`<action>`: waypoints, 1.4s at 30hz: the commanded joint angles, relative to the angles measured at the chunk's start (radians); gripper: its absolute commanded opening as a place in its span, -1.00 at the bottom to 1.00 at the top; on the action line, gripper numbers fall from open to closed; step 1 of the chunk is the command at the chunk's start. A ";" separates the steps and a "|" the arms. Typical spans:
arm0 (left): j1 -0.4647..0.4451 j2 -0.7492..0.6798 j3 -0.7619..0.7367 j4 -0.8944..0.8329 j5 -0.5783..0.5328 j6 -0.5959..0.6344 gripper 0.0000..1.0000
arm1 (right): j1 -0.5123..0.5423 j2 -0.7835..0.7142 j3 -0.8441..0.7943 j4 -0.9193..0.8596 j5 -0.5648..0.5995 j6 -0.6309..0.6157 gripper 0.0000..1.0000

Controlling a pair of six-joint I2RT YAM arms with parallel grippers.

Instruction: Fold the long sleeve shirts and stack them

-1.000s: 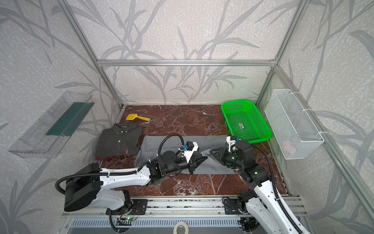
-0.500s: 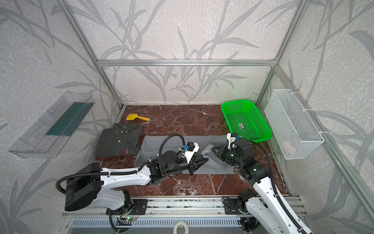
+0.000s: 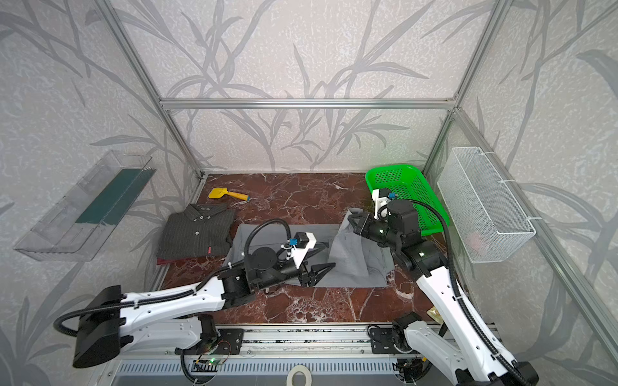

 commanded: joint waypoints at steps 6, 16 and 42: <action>0.012 -0.319 0.048 -0.395 -0.434 0.146 0.92 | 0.154 0.281 0.308 -0.107 -0.021 -0.271 -1.00; 0.032 -0.601 -0.023 -0.491 -0.794 0.223 0.99 | 0.339 0.622 0.642 -0.244 0.017 -0.453 -1.00; 0.035 -0.855 -0.231 -0.324 -0.875 0.402 0.99 | 0.540 1.492 1.608 -0.718 0.005 -0.673 -1.00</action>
